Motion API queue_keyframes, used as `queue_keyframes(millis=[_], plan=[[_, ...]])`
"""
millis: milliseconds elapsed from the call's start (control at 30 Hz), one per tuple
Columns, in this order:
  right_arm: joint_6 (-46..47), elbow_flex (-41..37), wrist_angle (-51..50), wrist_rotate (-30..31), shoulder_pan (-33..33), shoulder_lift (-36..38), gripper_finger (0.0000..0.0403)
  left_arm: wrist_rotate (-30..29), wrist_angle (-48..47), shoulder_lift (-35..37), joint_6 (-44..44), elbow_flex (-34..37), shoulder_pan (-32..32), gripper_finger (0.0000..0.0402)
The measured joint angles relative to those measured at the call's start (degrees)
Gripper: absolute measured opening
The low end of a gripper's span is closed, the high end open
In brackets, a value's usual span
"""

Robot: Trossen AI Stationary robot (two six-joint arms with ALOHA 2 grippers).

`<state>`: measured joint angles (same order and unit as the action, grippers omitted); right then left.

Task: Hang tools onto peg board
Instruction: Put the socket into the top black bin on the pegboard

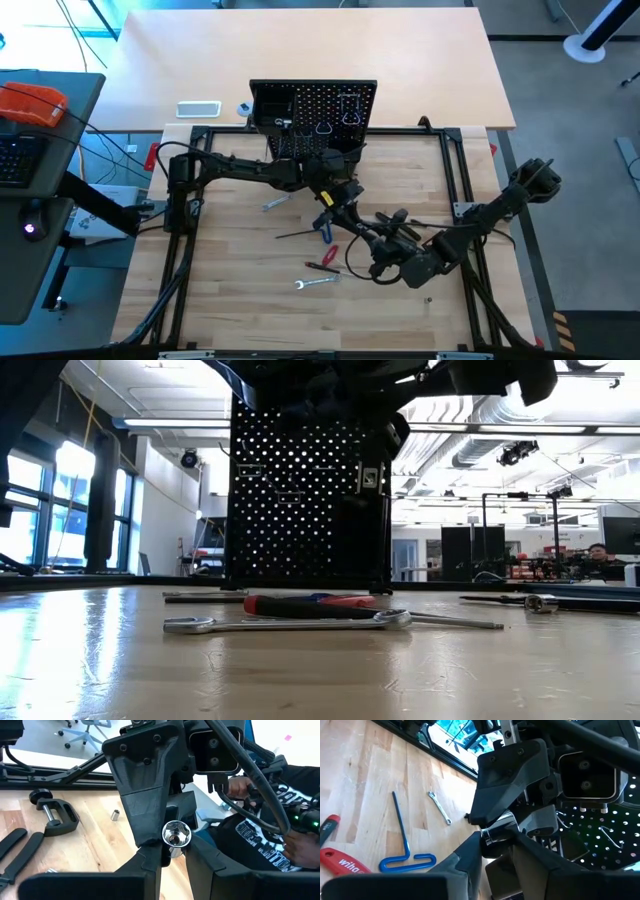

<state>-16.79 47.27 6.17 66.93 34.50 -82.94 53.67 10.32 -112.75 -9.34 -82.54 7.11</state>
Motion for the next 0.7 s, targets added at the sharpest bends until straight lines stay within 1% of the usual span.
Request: queue_keyframes(millis=[533, 633, 700], plan=[[0.0, 0.0, 0.03, 1.58, 0.02, -0.04, 0.0147, 0.52, -0.96, 0.02, 0.66, -0.02, 0.0, 0.0049], [-0.03, -0.01, 0.03, 1.29, 0.02, -0.09, 0.0151, 0.48, -2.28, 0.08, 1.45, -0.09, 0.0, 0.0049], [-0.16, -0.02, 0.35, -0.09, 0.0, -0.09, 0.0152, 0.59, -3.01, 0.11, 1.68, -0.09, -0.03, 0.0049]])
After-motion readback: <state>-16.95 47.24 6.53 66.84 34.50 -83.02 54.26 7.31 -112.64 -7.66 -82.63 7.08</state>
